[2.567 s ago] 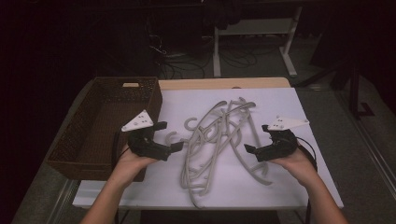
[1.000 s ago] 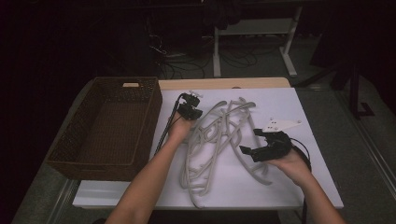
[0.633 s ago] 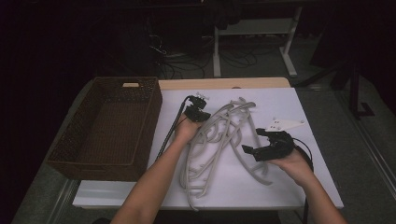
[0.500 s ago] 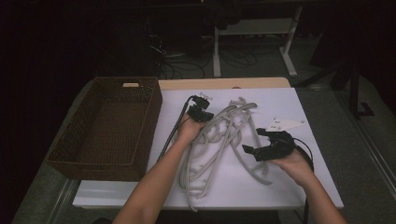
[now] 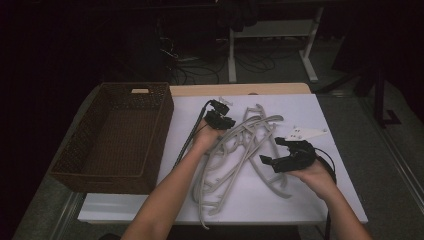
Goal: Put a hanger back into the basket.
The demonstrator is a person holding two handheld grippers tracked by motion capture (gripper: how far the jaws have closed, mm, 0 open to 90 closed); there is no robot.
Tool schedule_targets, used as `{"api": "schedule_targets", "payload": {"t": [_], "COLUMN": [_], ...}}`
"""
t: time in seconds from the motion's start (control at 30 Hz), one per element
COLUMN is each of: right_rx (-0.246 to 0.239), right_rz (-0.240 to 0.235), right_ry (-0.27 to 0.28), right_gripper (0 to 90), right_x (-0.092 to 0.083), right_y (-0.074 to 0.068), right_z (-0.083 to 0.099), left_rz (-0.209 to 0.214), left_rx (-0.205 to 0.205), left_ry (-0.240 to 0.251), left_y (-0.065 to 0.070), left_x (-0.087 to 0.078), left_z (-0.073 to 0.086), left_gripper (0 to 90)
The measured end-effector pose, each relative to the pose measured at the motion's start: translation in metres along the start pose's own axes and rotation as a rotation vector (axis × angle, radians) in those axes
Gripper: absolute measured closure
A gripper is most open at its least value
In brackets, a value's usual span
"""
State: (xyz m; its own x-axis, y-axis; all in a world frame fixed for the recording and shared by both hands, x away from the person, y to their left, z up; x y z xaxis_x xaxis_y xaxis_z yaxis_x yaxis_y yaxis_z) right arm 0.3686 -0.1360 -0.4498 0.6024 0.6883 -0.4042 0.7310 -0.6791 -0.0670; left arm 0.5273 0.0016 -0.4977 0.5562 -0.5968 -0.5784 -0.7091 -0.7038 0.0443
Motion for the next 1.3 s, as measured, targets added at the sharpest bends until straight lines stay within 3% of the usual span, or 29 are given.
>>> {"api": "schedule_targets", "payload": {"t": [0.17,0.37,0.57,0.7,0.9,1.1,1.3], "right_rx": [0.005,0.005,-0.024,-0.046,-0.070,-0.070,-0.087], "right_rz": [-0.012,-0.051,-0.084,-0.101,-0.116,-0.119,-0.128], "right_ry": [-0.008,-0.022,-0.052,-0.075,-0.128,-0.157,-0.192], "right_gripper": [16.7,42.9,62.7,73.8,87.6,88.6,88.7], "right_x": [0.002,0.011,0.031,0.042,0.060,0.070,0.079], "right_y": [-0.005,-0.018,-0.029,-0.035,-0.039,-0.040,-0.044], "right_z": [0.001,0.001,0.003,0.005,0.013,0.023,0.034], "left_rz": [0.032,0.065,0.112,0.142,0.155,0.154,0.153], "left_rx": [-0.041,-0.062,-0.071,-0.068,-0.071,-0.075,-0.066], "left_ry": [0.072,0.106,0.123,0.145,0.164,0.171,0.133], "left_y": [0.001,0.011,0.023,0.031,0.044,0.052,0.054], "left_x": [-0.038,-0.083,-0.112,-0.127,-0.145,-0.156,-0.160], "left_z": [-0.008,0.005,0.026,0.036,0.049,0.069,0.086], "left_gripper": [57.6,43.7,33.2,27.3,20.8,17.5,16.6]}}
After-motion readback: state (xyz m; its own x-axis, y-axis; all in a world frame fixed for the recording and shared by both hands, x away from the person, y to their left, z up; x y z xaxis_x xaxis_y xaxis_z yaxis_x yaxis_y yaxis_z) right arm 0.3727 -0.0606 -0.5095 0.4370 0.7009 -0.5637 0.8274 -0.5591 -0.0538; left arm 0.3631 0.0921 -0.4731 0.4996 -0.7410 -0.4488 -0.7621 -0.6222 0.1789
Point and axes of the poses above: each handheld gripper's, and its own axes: x roughly forward along the jaws, z roughly out of its underside, y roughly to its right, the point moved 10 cm from there along x, roughly forward along the jaws, and after that the axes turned 9 degrees about y, right-handed, at the moved point
